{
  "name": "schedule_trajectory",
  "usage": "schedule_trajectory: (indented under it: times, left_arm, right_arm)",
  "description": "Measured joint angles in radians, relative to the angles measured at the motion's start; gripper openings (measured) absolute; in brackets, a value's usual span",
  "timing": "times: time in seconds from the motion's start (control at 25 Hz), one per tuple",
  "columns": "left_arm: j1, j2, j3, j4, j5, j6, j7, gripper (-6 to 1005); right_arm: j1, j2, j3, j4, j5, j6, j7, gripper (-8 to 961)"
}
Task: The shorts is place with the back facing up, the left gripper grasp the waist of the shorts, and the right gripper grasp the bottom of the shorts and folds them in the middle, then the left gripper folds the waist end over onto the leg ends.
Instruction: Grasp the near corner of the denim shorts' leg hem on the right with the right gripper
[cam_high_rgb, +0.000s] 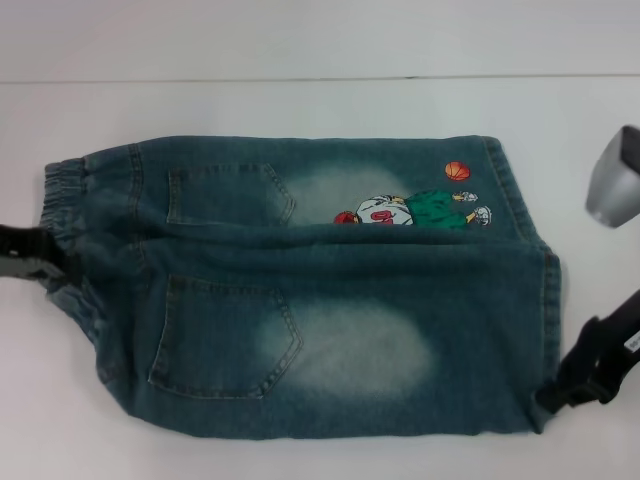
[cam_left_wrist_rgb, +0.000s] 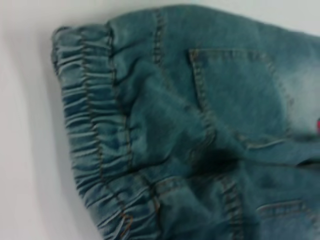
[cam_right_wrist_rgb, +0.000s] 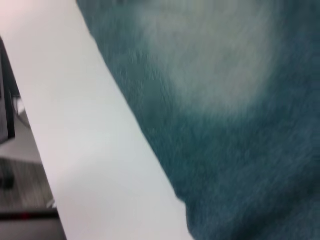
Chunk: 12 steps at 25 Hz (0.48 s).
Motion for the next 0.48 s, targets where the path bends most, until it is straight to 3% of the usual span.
schedule_trajectory:
  times: [0.28, 0.48]
  left_arm:
    - [0.006, 0.019, -0.074, 0.0, -0.047, -0.002, -0.005, 38]
    - [0.006, 0.023, -0.095, -0.002, -0.049, -0.007, -0.002, 38]
  right_arm:
    - [-0.029, -0.038, 0.14, 0.005, 0.091, -0.012, -0.064, 39]
    - [-0.045, -0.047, 0.149, 0.005, 0.114, -0.017, -0.075, 40]
